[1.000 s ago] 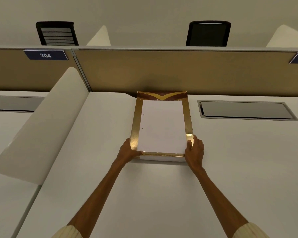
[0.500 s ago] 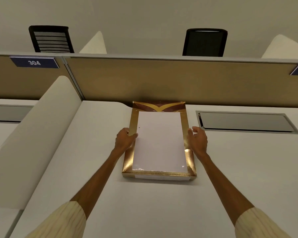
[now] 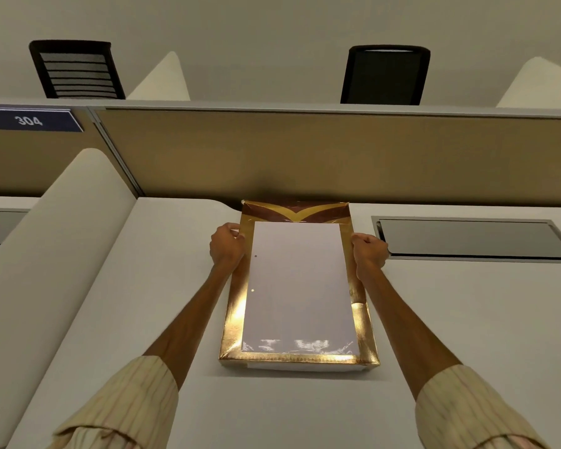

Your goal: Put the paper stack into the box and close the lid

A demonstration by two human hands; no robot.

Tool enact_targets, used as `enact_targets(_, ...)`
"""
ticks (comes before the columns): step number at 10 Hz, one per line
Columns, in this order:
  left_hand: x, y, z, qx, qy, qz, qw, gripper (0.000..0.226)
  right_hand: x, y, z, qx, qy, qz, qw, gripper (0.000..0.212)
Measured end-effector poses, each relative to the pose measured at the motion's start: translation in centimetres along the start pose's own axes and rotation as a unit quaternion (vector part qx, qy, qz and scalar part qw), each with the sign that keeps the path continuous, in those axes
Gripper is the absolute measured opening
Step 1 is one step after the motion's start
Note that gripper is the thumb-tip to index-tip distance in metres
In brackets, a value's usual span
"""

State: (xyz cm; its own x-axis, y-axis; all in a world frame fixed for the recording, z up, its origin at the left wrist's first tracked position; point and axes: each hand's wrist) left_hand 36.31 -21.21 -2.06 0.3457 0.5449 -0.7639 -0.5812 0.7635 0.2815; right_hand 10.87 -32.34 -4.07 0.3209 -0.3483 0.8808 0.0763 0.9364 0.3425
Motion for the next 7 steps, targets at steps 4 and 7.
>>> enact_targets(4, 0.7, 1.0, 0.0, -0.018, -0.047, -0.025, 0.998, 0.034, 0.6, 1.5, 0.6, -0.004, 0.051, 0.027, 0.998, 0.037)
enact_targets(7, 0.6, 4.1, -0.7, -0.024, -0.293, -0.037, 0.955, 0.049, 1.4, 4.8, 1.5, 0.016, 0.095, 0.089, 0.991, 0.04)
Point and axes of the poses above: each hand's wrist, its own y-axis away from the middle knuckle, its own z-axis out of the back of the hand, x = y × z, and after that the axes turned 14 degrees about x, right-handed
